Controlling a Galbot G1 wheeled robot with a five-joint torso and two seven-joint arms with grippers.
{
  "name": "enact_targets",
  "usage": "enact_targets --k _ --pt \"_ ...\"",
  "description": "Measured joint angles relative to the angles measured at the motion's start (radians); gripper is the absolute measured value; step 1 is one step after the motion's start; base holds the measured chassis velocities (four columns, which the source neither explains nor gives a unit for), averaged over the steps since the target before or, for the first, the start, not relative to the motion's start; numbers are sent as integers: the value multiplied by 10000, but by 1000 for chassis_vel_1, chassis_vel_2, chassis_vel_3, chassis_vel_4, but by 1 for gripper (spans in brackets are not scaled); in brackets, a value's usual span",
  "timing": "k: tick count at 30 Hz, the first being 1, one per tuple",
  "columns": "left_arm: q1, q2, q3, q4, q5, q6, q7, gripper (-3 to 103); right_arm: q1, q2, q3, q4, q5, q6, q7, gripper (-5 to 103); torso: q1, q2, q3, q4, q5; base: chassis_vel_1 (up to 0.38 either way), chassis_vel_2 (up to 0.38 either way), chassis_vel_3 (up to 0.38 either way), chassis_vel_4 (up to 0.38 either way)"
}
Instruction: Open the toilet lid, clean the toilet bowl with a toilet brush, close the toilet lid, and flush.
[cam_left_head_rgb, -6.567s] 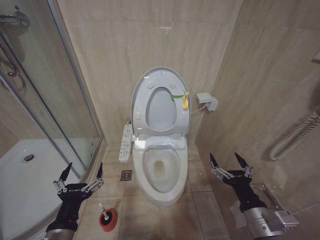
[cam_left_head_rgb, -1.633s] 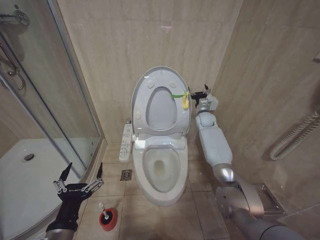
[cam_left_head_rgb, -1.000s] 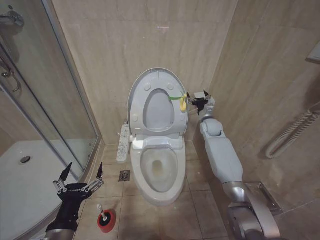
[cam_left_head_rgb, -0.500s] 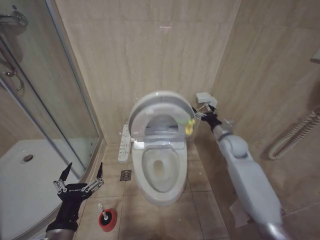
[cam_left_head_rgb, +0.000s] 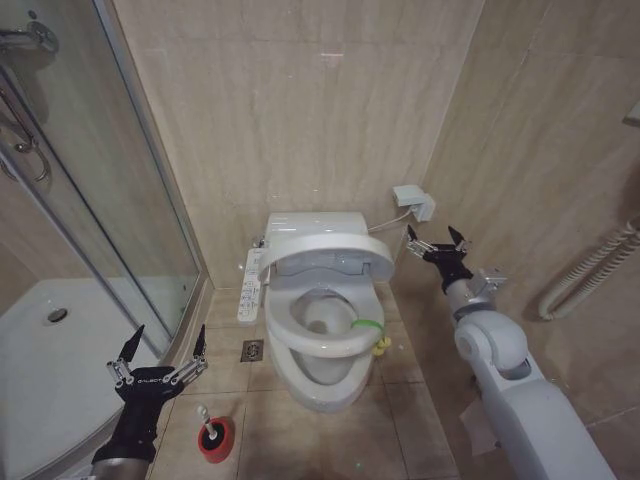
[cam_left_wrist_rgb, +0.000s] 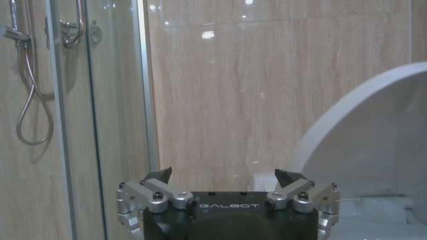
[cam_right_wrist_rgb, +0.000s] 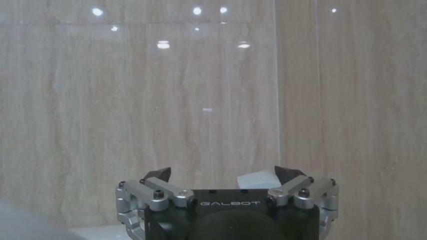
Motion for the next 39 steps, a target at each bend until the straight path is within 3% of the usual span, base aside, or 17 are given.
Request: enact_targets --k 7,20,33,39 --pt "0 0 1 0 0 0 0 100 -952 16 131 930 374 -527 664 100 0 0 0 -1 0 0 0 0 0" --pt "0 0 0 0 0 0 0 100 -3133 321 84 3273 827 -785 1670 100 0 1 -1 -2 0 0 0 0 0" --pt "0 0 1 0 0 0 0 100 -5078 873 -27 4653 -530 -493 924 100 0 0 0 -4 0 0 0 0 0" --pt "0 0 0 0 0 0 0 100 -5656 1195 -228 4687 -1844 -25 22 100 0 1 0 -3 1 0 0 0 0"
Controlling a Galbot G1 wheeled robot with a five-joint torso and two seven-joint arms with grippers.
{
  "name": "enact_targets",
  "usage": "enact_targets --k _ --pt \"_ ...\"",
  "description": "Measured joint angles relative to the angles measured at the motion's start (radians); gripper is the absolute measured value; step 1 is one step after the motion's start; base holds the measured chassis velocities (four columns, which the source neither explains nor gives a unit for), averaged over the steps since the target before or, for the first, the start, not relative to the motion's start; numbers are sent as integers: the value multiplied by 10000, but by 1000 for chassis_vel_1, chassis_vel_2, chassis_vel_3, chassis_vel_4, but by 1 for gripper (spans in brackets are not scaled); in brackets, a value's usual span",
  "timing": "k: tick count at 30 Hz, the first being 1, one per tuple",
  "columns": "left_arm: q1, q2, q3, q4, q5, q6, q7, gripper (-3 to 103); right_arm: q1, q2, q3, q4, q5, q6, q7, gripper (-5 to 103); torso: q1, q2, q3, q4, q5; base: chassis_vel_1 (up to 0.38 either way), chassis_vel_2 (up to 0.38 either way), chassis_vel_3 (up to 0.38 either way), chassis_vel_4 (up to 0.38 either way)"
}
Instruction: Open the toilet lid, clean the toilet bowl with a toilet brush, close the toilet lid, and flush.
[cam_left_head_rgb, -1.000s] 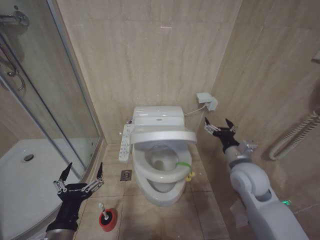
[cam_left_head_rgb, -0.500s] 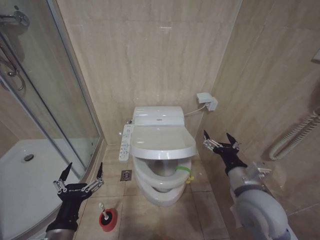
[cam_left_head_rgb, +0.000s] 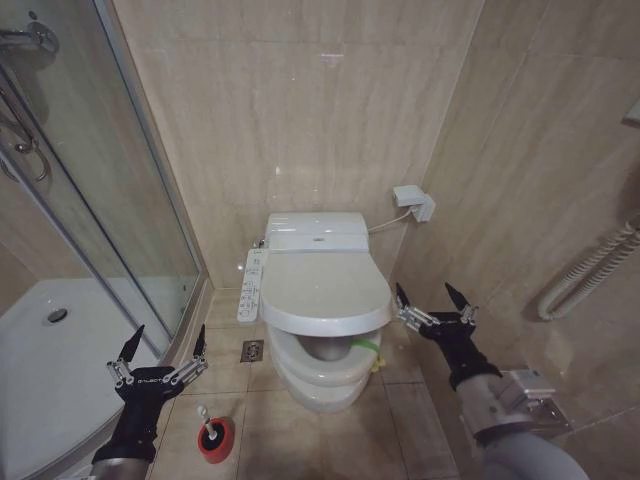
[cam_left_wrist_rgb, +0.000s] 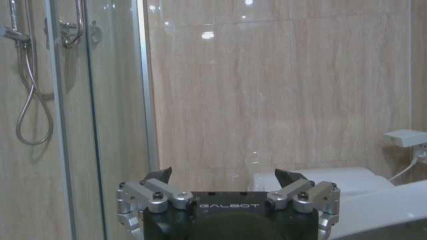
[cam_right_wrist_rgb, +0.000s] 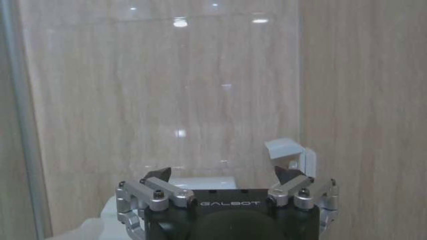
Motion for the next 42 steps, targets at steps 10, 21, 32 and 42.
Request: enact_targets --k 10,21,32,42 --pt "0 0 0 0 0 0 0 100 -377 682 79 -27 -441 -74 -448 100 1 0 0 -1 0 0 0 0 0" --pt "0 0 1 0 0 0 0 100 -628 803 508 -54 -222 -423 -647 100 1 -1 1 1 0 0 0 0 0" --pt "0 0 0 0 0 0 0 100 -1031 1975 923 -64 -638 -128 -1262 100 1 -1 1 -1 0 0 0 0 0" --pt "0 0 0 0 0 0 0 100 -759 2219 2118 -71 -700 -198 -2417 100 1 -2 1 0 1 0 0 0 0"
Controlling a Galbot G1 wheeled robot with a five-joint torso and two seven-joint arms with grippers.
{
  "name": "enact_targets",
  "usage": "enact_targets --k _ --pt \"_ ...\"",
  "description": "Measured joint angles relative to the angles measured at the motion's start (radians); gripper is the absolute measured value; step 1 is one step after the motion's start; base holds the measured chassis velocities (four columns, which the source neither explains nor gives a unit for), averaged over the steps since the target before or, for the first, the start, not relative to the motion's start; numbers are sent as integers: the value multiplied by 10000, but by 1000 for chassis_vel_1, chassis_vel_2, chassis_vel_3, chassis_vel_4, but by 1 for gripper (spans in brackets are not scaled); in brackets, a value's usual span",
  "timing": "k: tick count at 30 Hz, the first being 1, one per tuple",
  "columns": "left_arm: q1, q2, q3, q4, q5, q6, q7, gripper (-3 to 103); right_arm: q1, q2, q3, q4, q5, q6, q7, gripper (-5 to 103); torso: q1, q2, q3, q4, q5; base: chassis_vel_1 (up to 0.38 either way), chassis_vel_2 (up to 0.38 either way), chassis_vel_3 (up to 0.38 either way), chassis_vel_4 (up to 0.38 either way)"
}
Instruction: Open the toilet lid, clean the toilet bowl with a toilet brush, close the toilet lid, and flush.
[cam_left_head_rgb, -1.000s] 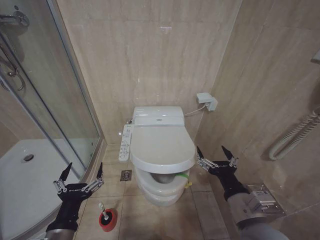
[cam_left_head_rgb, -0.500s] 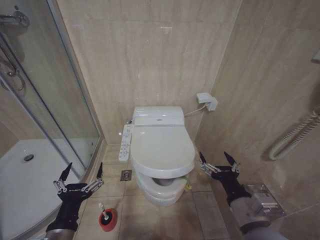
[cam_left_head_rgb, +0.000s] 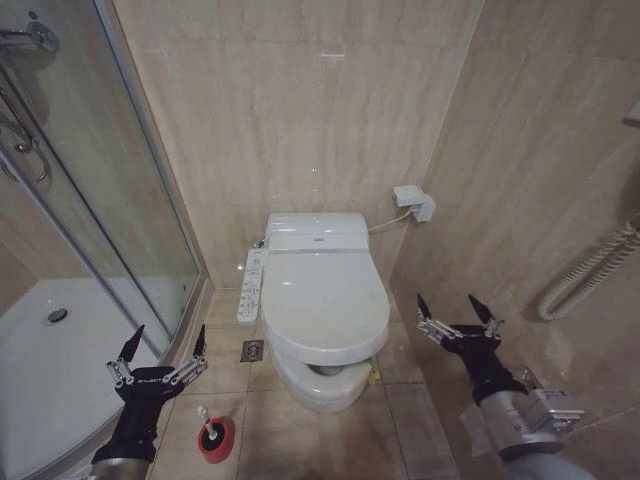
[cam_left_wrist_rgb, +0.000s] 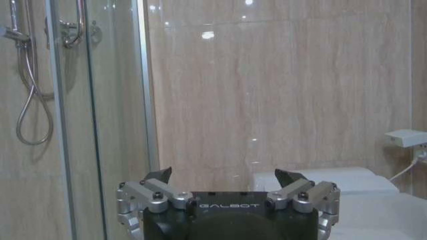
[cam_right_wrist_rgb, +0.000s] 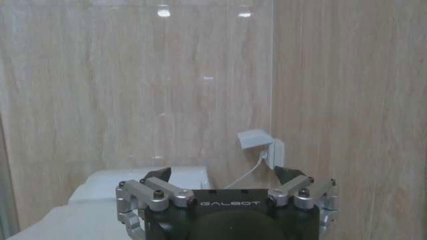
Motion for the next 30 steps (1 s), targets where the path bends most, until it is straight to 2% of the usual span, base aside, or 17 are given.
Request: enact_targets --k 10,26,30 --pt "0 0 0 0 0 0 0 100 62 71 71 -2 47 -232 -321 100 0 0 0 1 0 0 0 0 0" --pt "0 0 0 0 0 0 0 100 -110 127 -312 -2 226 -371 -228 100 0 0 0 1 0 0 0 0 0" --pt "0 0 0 0 0 0 0 100 -163 237 -436 -3 231 -205 -147 100 0 0 0 0 0 0 0 0 0"
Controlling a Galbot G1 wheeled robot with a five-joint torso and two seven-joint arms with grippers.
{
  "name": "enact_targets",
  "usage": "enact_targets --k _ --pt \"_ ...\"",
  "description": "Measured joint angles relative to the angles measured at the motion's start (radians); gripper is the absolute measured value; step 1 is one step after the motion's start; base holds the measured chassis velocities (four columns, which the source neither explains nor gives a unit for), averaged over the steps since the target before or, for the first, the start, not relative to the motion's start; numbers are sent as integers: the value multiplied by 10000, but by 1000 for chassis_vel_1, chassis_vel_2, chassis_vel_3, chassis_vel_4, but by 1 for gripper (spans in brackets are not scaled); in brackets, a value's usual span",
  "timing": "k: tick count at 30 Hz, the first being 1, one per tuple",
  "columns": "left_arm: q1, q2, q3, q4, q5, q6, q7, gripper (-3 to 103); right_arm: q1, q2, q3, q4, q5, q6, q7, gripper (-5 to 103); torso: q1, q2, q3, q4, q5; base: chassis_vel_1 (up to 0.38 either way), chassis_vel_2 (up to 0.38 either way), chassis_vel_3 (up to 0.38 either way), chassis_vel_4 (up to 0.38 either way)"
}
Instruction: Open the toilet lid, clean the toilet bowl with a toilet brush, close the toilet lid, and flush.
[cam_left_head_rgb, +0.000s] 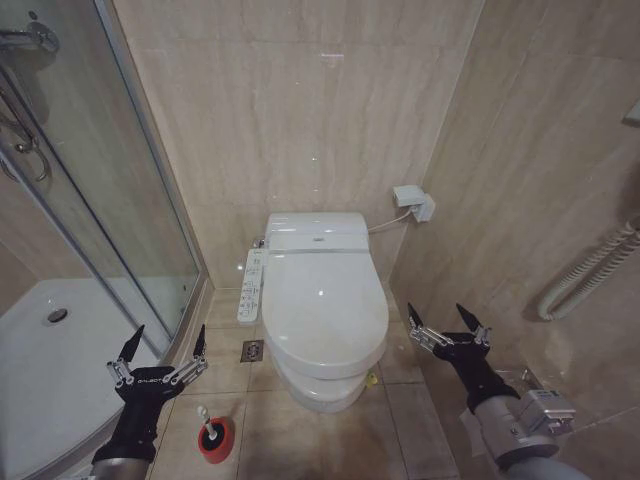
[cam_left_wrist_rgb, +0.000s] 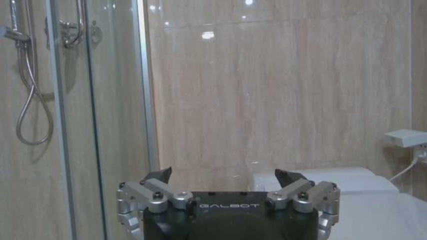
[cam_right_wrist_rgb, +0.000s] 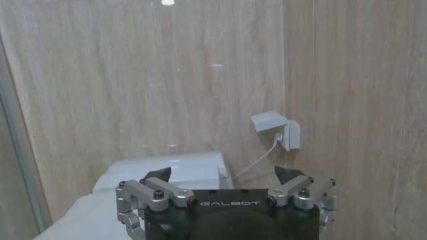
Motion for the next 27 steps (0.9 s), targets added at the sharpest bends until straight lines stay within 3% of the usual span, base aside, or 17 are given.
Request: enact_targets --k 8,19,27 --pt "0 0 0 0 0 1 0 100 -211 163 -226 1 -214 908 67 100 0 0 0 0 0 0 0 0 0" --pt "0 0 0 0 0 0 0 100 -99 120 -305 1 -387 1034 -283 100 0 0 0 0 0 0 0 0 0" --pt "0 0 0 0 0 0 0 100 235 -283 149 -47 -258 1048 -1159 100 0 0 0 0 0 0 0 0 0"
